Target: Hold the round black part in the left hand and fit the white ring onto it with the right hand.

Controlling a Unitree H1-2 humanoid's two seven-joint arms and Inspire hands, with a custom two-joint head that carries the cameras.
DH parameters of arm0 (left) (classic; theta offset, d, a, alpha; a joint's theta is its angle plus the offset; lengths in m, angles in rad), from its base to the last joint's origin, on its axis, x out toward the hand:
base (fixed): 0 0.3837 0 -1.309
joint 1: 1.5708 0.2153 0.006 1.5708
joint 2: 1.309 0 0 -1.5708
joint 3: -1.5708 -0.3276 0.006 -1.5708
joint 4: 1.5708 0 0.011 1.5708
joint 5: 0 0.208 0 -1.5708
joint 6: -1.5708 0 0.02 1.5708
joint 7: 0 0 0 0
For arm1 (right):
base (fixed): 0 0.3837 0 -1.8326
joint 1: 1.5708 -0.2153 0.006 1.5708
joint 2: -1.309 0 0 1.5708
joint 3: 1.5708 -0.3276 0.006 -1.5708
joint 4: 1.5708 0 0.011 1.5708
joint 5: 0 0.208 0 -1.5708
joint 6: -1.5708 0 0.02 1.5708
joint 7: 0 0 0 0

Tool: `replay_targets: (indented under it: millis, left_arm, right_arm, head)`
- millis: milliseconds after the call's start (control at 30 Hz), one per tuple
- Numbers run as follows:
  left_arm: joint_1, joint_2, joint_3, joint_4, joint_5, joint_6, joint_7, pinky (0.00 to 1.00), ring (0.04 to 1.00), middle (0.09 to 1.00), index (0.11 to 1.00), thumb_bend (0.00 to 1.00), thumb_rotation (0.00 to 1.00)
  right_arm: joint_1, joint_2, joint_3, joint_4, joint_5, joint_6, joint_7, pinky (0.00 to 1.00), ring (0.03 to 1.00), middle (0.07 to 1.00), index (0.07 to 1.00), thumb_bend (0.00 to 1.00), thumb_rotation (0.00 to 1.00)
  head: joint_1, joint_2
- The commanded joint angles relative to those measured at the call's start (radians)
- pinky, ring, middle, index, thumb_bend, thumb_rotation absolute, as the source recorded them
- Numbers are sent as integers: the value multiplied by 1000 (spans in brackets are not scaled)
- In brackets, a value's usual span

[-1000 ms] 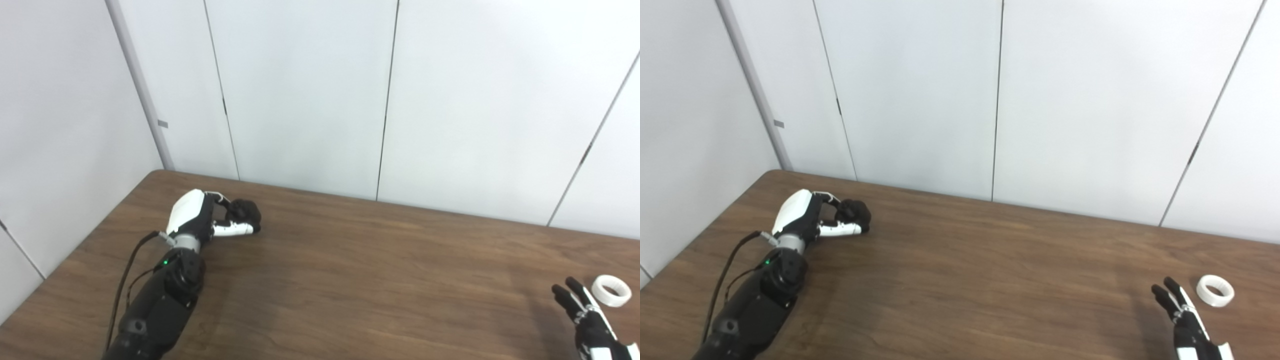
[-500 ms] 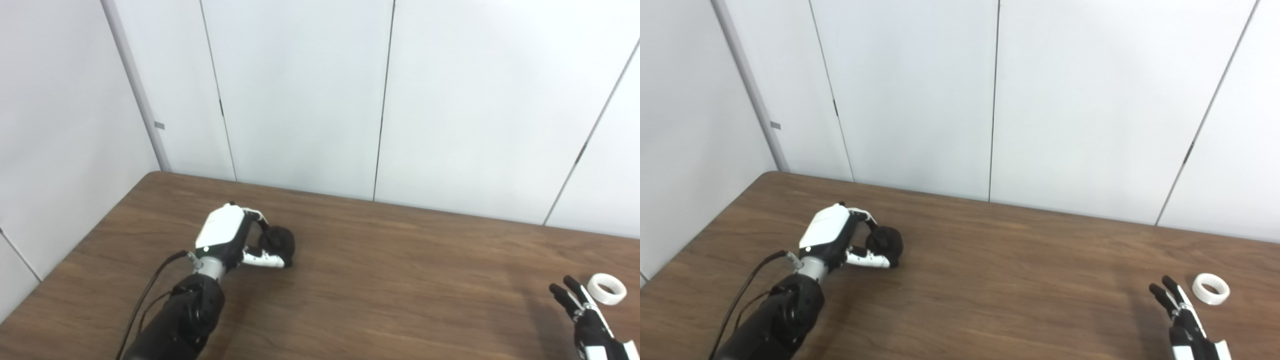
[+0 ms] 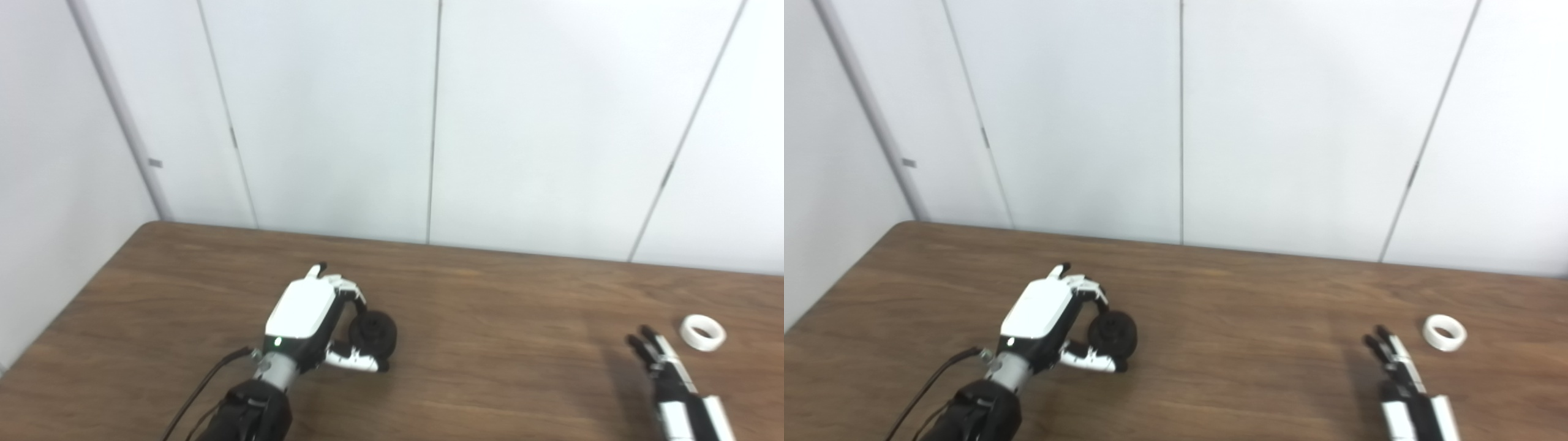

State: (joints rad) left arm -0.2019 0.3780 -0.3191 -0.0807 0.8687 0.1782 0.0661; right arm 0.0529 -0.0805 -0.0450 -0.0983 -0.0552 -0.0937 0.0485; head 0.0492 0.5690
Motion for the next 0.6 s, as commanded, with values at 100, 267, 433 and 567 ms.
replay_targets:
  millis: [100,267,433,567]
  left_arm:
    - [11,-33,-9,-73,18,-35,-13,997,865,761,485,522,53]
    - [44,-54,-27,-103,37,-72,-33,978,853,755,484,522,54]
    - [80,-72,-39,-139,46,-81,-64,967,850,754,484,521,56]
    - [116,-88,-38,-156,38,-98,-75,971,848,752,485,521,55]
  right_arm:
    - [20,37,26,-11,-20,30,-21,1000,957,911,953,607,1000]
    - [11,57,44,-41,-52,57,-36,1000,965,918,960,596,1000]
    - [5,75,57,-71,-62,86,-45,1000,965,921,968,597,1000]
    - [0,84,70,-97,-85,107,-60,1000,962,921,966,571,1000]
  head:
    - [-35,15]
    - [-78,37]
    - [-110,60]
    - [-137,82]
